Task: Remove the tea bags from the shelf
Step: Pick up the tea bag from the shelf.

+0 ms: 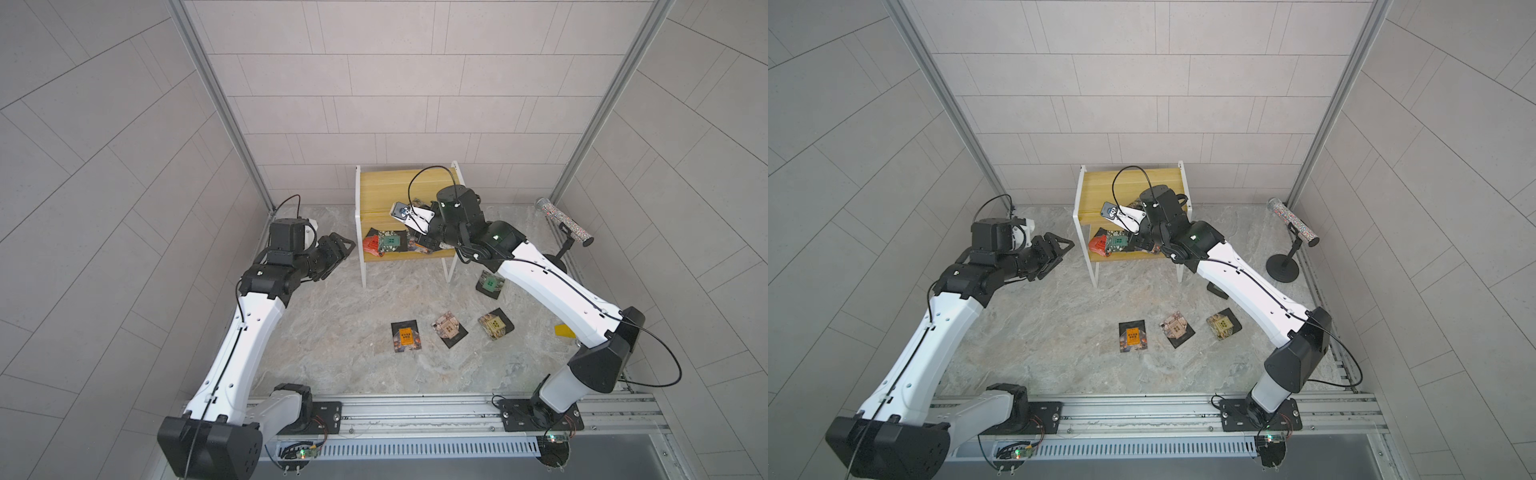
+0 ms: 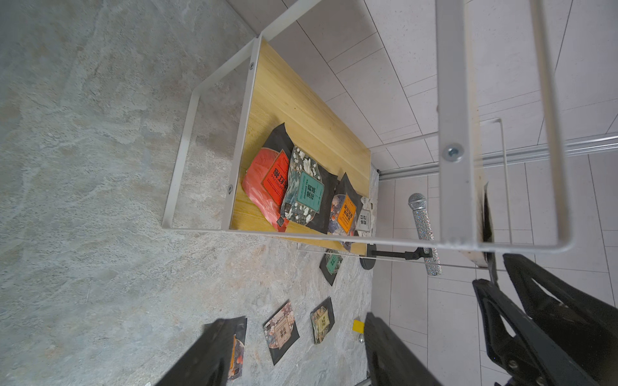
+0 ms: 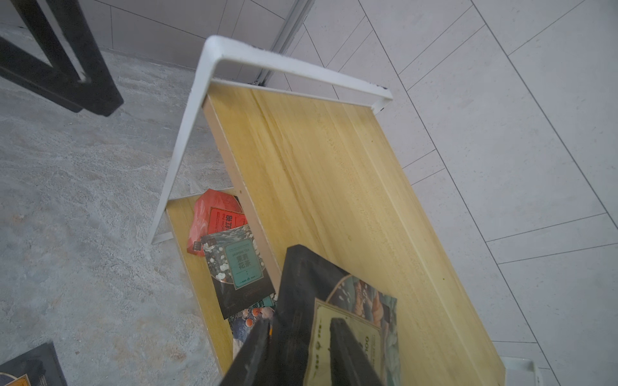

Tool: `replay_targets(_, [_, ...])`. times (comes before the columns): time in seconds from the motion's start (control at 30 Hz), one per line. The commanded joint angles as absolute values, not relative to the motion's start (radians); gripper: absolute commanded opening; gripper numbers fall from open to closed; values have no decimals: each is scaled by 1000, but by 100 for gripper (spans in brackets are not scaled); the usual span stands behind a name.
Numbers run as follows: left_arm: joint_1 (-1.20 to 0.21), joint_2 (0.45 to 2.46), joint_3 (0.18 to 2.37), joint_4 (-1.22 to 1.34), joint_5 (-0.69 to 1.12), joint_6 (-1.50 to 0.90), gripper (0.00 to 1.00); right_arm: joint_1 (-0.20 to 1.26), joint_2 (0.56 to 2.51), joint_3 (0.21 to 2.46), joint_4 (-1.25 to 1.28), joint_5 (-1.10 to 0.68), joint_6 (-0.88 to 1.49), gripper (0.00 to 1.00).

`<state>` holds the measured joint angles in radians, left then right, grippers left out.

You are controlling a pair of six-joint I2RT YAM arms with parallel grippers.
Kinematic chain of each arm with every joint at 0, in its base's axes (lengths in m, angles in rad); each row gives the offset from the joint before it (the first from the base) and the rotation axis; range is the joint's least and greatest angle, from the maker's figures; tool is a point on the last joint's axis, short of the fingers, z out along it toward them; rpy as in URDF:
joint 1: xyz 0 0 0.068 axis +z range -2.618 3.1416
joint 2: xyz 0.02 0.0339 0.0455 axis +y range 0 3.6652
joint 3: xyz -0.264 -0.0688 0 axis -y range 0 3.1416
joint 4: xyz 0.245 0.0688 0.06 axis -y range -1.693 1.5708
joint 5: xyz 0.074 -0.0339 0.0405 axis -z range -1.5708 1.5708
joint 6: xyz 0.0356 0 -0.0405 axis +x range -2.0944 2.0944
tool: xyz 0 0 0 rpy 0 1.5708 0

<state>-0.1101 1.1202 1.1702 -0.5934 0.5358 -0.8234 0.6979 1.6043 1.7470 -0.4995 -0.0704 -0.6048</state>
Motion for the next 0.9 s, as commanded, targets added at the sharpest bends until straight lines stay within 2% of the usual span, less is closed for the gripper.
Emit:
replay_targets(0.0, [-113, 1120, 1158, -570, 543, -829, 69, 711, 1560, 1747, -521, -73, -609, 28])
replay_targets(0.23, [-114, 1111, 1148, -571, 543, -834, 69, 718, 1552, 1749, -521, -45, -627, 13])
replay_targets(0.3, [-114, 1107, 1145, -571, 542, -836, 69, 718, 1553, 1748, -521, -41, -630, 0])
replay_targets(0.37, [-113, 1103, 1143, -571, 540, -838, 69, 718, 1553, 1747, -520, -35, -629, 0])
replay_targets(0.47, [-113, 1096, 1137, -570, 539, -839, 69, 720, 1544, 1735, -515, -40, -625, 21])
replay_targets(0.5, [-113, 1095, 1135, -571, 538, -839, 69, 721, 1538, 1727, -508, -40, -625, 24])
replay_targets(0.57, [-113, 1092, 1132, -570, 540, -842, 69, 721, 1526, 1706, -487, -35, -625, 40])
replay_targets(0.67, [-113, 1088, 1129, -571, 538, -842, 69, 721, 1520, 1691, -471, -21, -627, 56])
replay_targets(0.73, [-113, 1087, 1127, -571, 538, -843, 69, 721, 1524, 1686, -472, -10, -632, 61])
replay_targets(0.87, [-113, 1082, 1126, -571, 538, -844, 69, 716, 1545, 1681, -467, 21, -643, 62])
